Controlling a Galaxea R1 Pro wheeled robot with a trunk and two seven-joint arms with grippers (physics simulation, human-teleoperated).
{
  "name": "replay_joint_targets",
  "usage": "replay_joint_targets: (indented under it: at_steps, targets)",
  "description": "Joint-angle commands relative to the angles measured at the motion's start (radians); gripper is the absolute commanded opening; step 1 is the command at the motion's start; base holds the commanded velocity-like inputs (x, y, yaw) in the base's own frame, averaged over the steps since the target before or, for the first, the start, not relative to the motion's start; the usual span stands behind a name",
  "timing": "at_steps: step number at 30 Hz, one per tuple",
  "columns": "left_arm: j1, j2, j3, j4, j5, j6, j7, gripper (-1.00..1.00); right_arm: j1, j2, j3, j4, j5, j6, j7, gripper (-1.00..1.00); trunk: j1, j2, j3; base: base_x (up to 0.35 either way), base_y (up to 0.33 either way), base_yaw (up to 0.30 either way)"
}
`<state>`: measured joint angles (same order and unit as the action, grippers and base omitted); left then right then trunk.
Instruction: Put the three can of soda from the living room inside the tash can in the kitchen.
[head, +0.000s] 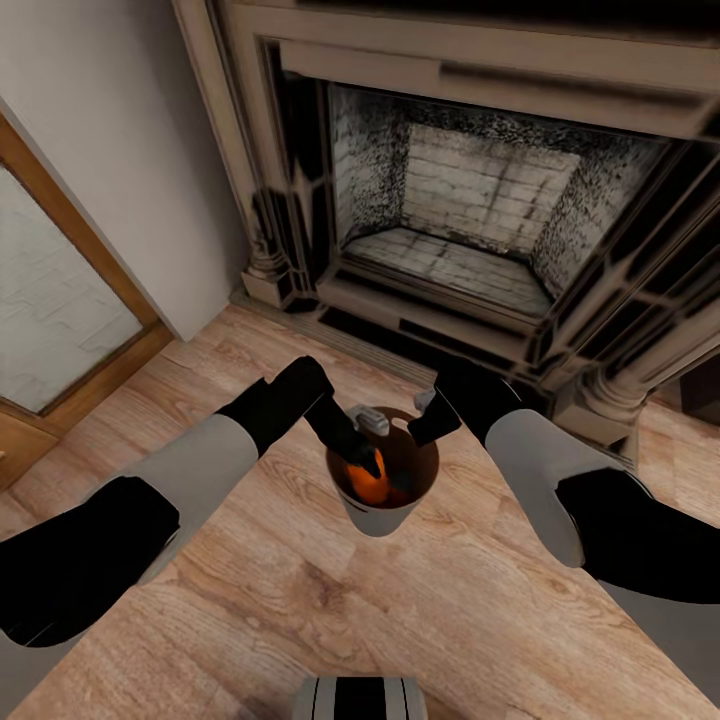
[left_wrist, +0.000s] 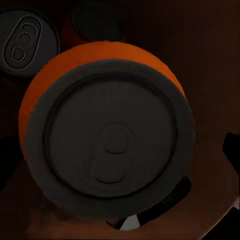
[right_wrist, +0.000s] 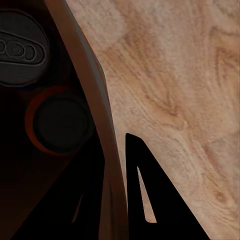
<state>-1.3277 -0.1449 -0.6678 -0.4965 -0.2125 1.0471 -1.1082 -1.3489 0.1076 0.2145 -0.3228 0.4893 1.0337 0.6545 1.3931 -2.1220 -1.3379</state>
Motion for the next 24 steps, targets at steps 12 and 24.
replay_joint_targets:
  at_steps: [12,24]
  targets:
    - [0.009,0.018,0.000,-0.043,-0.022,0.000,0.001,1.00,-0.001,-0.003,-0.015,0.002,-0.049,0.013,0.007,-1.00,0.000,0.000,0.000,0.000,0.000,0.000]
    - [0.043,0.450,0.249,-0.345,0.001,-0.023,-0.116,1.00,0.000,-0.016,-0.017,0.002,-0.051,0.013,0.007,-1.00,0.000,0.000,0.000,0.000,0.000,0.000]
